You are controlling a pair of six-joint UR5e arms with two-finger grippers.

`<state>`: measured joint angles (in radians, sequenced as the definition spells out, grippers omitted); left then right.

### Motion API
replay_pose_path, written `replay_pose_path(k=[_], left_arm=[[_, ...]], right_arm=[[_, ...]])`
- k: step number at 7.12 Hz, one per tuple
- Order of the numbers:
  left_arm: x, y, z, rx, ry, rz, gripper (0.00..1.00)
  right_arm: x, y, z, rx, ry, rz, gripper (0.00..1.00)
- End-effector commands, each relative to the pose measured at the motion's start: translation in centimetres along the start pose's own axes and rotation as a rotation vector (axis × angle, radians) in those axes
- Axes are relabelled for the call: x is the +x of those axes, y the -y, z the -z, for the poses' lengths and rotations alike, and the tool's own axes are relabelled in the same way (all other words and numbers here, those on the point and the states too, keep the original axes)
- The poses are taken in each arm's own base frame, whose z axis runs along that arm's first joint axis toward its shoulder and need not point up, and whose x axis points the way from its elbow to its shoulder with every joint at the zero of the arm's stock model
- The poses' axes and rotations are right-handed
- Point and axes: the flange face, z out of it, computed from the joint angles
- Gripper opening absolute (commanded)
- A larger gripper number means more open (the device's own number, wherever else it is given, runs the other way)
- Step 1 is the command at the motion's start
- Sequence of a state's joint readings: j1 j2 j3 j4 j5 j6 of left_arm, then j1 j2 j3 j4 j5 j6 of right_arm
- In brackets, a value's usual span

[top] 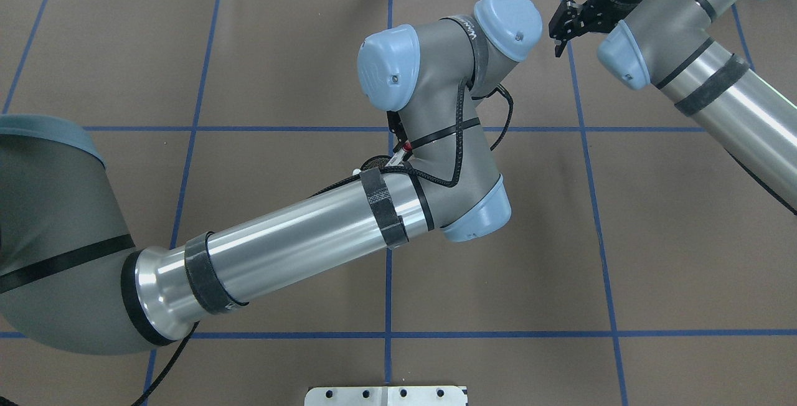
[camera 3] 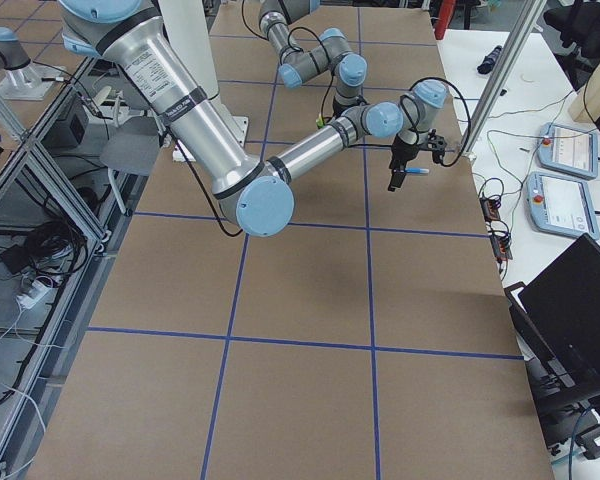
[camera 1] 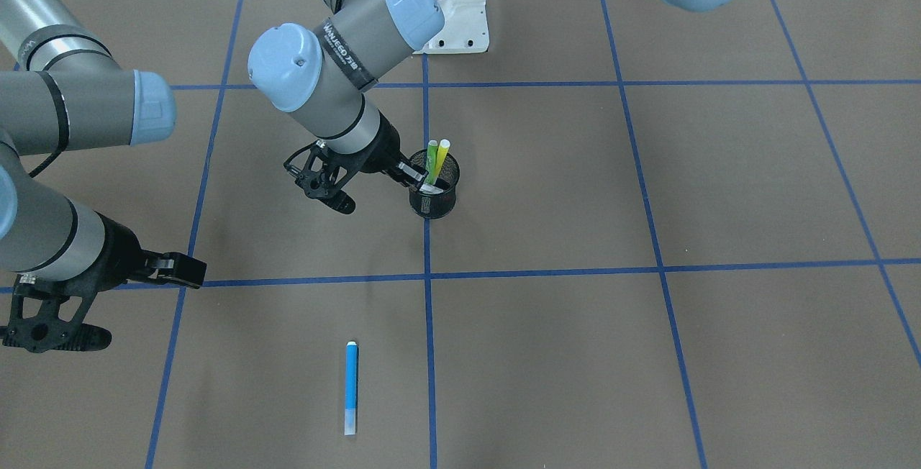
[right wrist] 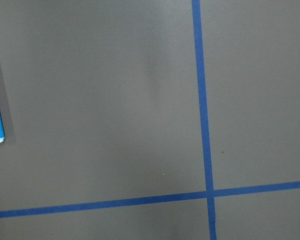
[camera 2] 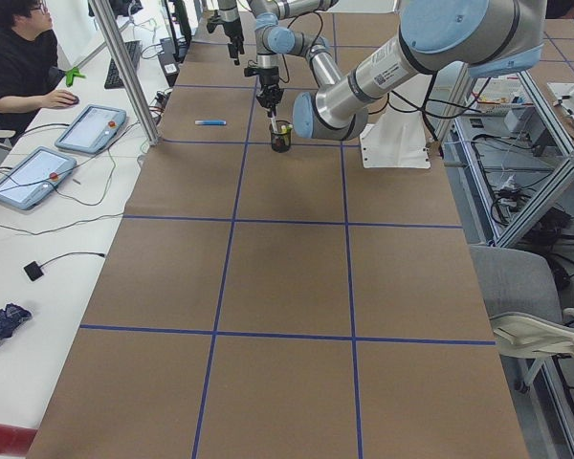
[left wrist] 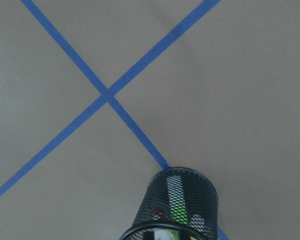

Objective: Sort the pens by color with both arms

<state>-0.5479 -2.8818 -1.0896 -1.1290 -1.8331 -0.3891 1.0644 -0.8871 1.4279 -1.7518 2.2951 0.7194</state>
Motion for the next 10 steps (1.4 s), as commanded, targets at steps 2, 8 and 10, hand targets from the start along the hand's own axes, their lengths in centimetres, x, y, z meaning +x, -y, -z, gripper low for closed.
replay_pose_path(k=[2,8,10], left_arm=[[-1.2,-3.8,7.4,0.054,-0.011,0.005,0.00],[-9.9,-8.5,15.1,0.408,-0.143,0.297,0.00],[-12.4,-7.1,12.1,0.537,-0.198,0.382,0.00]], right_arm=[[-0.5,-0.5,0.8,0.010,0.012,0.012,1.00],[-0.9,-0.7,1.6,0.022,0.020,0.017,1.00],[-0.6,-0.6,1.5,0.028,0.014,0.013,1.00]])
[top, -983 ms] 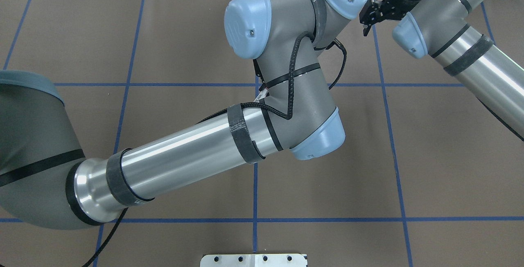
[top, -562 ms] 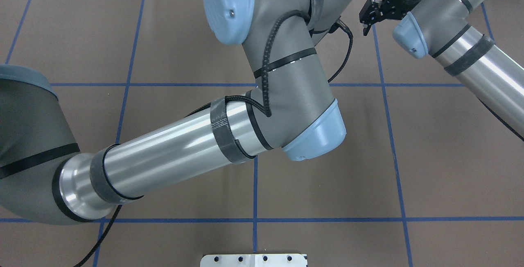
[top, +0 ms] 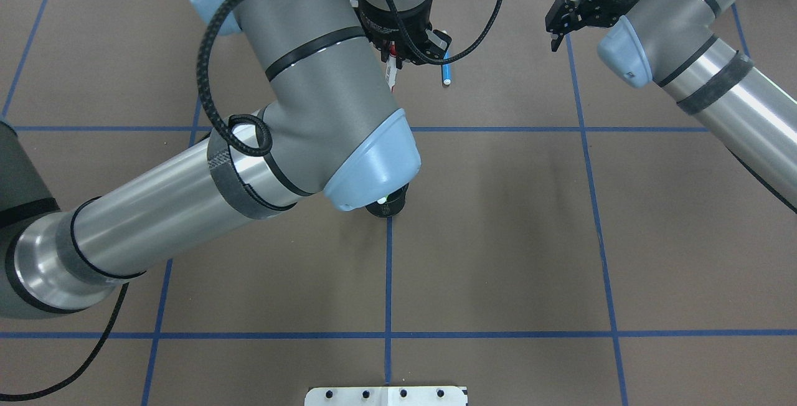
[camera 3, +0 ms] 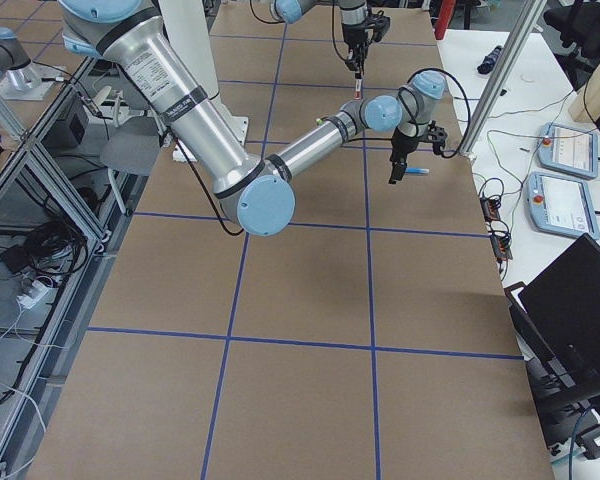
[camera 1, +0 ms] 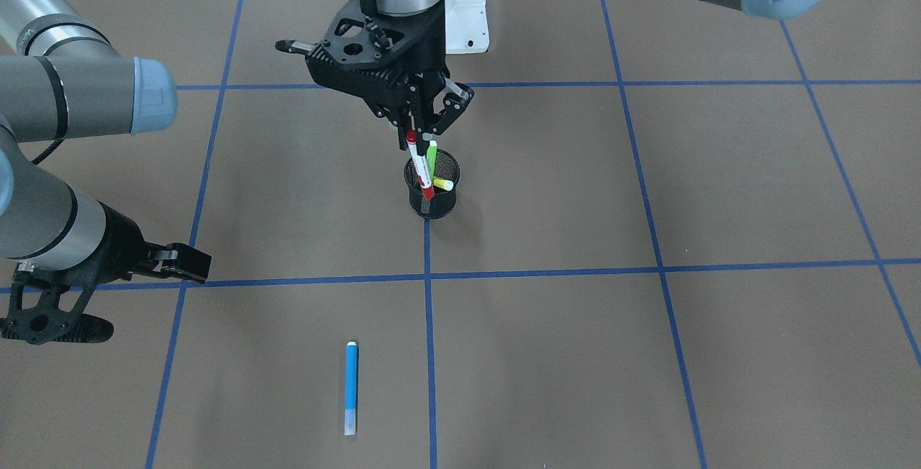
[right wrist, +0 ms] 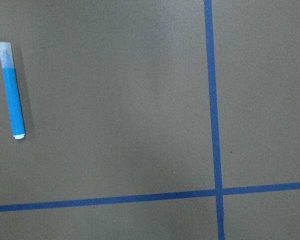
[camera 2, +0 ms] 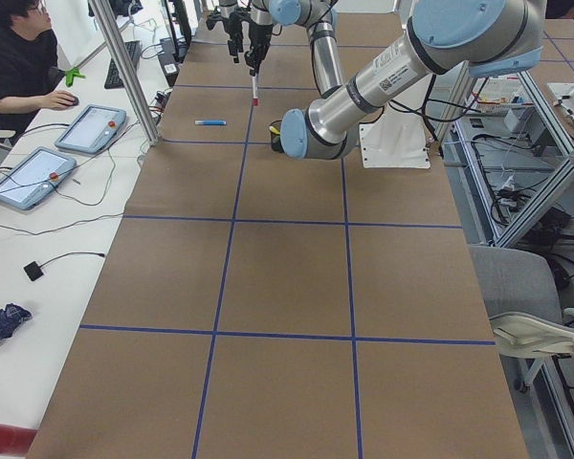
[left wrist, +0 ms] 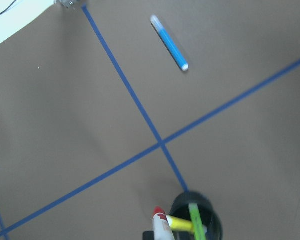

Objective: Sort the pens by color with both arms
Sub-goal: 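Lift the left gripper up out of the pen cup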

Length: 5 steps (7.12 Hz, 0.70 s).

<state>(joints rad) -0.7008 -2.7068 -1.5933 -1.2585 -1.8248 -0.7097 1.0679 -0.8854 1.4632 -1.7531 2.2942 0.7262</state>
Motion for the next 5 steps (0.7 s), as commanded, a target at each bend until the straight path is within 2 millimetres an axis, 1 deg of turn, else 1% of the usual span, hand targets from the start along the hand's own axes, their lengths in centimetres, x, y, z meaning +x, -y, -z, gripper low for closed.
replay_pose_path(k=[1,2,3,4,5], left_arm=[[-2.2,1.1,-2.1,0.132,-0.001,0.116,0.00],[-2.6,1.7,-2.8,0.191,0.026,0.211,0.00],[-3.4,2.3,-4.2,0.266,0.012,0.267,0.00],[-4.2,2.6,-6.9,0.343,-0.024,0.318,0.00],[-5.0,3.2,-9.0,0.421,-0.002,0.336,0.00]], right_arm=[[0.3,0.2,0.1,0.008,-0.006,-0.001,1.00],[0.3,0.2,0.0,0.009,-0.007,0.002,1.00],[0.3,0.2,-0.1,0.008,-0.007,0.004,1.00],[0.2,0.2,-0.1,0.008,-0.005,0.005,1.00],[0.3,0.2,0.0,0.009,-0.005,0.004,1.00]])
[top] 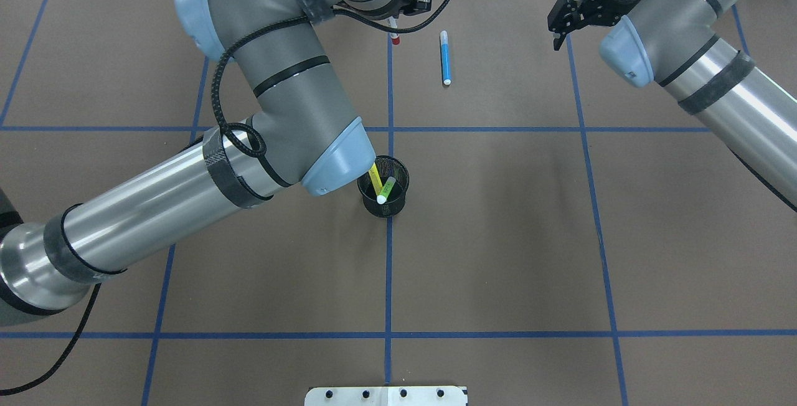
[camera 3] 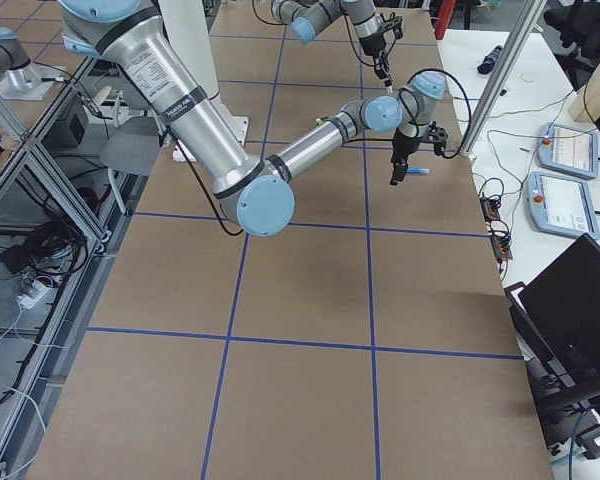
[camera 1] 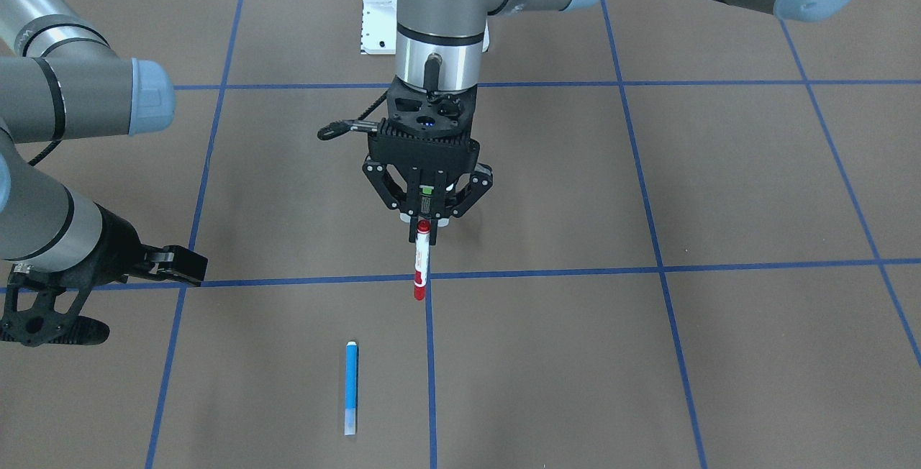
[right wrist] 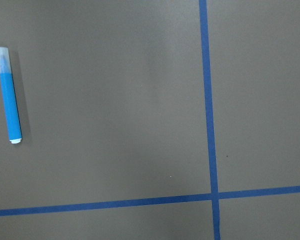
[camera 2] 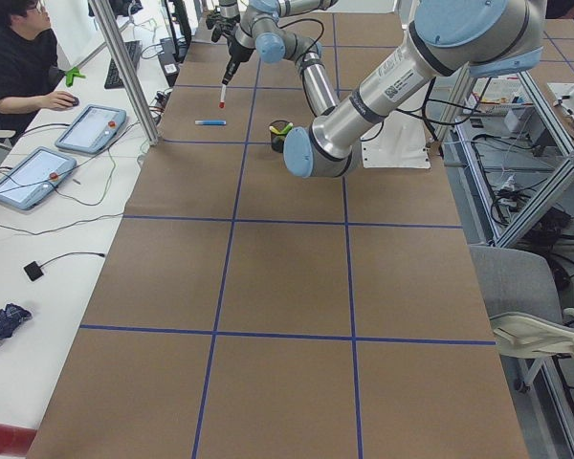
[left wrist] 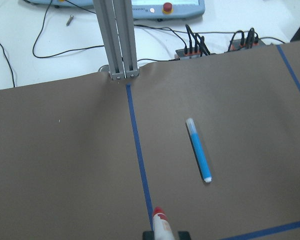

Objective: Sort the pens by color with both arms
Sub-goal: 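Carry the red-capped marker farther from the robot toward the blue marker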

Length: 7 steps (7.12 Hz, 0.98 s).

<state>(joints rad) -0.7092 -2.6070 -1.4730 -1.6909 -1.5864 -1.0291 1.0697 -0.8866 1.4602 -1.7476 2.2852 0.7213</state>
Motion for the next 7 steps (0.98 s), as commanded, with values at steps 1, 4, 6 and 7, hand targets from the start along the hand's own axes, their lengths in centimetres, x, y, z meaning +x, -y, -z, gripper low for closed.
replay_pose_path(k=[1,4,6,7], left_arm=[[-0.5,-1.0,-4.4,0.166,0.023,0.061,0.00],[1.1,-4.7,-8.5,0.404,0.055,0.192,0.00],[-0.1,-7.7,-11.1,0.502,0.041,0.271,0.00],[-0.5,-8.7,-13.3,0.526,0.053,0.304,0.00]], right_arm=[[0.1,0.1,0.0,0.001,0.001,0.000,1.00],[0.2,0.1,0.0,0.003,0.004,0.001,1.00],[0.3,0.1,0.0,0.005,0.004,0.001,1.00],[0.4,0.2,0.1,0.006,0.005,0.000,1.00]])
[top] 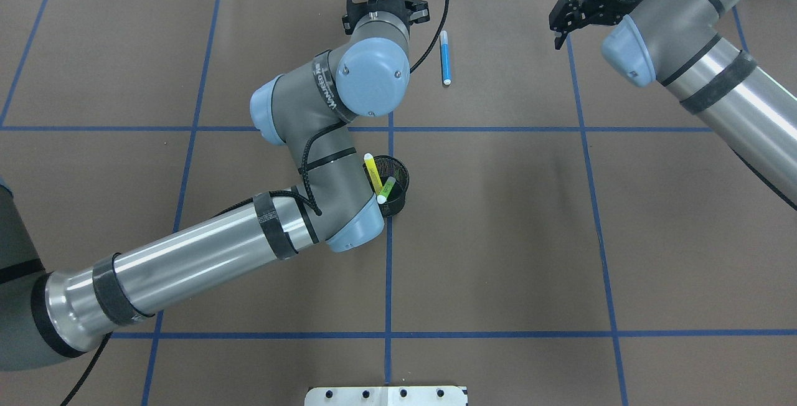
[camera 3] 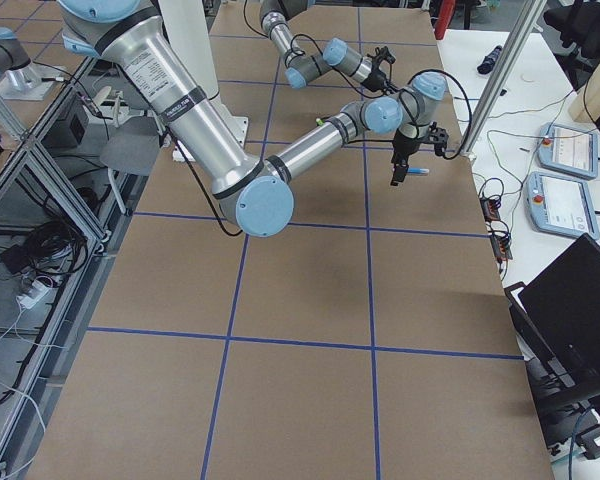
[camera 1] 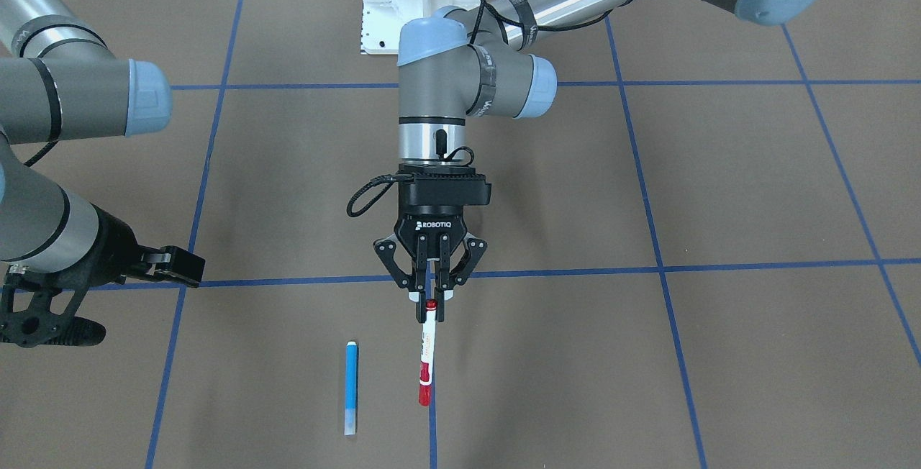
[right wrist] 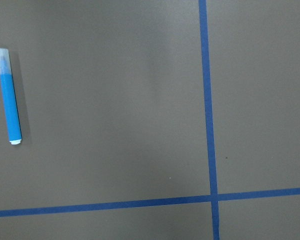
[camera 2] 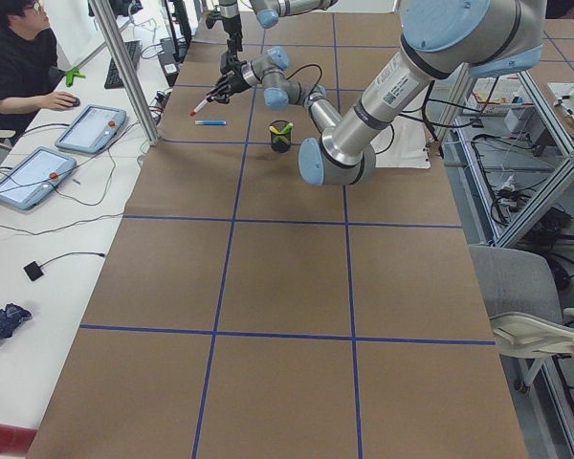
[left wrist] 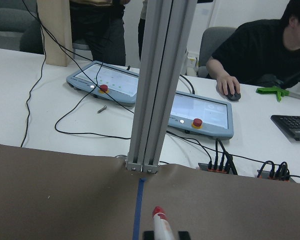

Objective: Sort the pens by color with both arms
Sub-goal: 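Carry the red-capped marker farther from the robot toward the blue marker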

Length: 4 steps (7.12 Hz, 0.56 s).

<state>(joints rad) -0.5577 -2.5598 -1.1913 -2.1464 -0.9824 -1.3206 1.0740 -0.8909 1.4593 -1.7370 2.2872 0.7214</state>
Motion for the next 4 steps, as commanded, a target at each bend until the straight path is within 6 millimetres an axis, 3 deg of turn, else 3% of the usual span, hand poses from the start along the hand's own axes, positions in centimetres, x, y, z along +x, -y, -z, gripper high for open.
replay_pose_path(k=[1,3,4], left_arm=[[-1.2,-3.6,-2.6,0.051,0.027,0.050,0.00],[1.4,-5.4,-4.4,0.040,0.032,0.080,0.00],[1.6,-6.6,-4.3,0.034,0.012,0.090,0.00]], right_arm=[[0.1,0.0,0.0,0.001,0.000,-0.001,1.00],[-0.1,0.1,0.2,0.003,0.002,0.000,1.00],[-0.1,0.1,0.2,0.003,0.002,0.000,1.00]])
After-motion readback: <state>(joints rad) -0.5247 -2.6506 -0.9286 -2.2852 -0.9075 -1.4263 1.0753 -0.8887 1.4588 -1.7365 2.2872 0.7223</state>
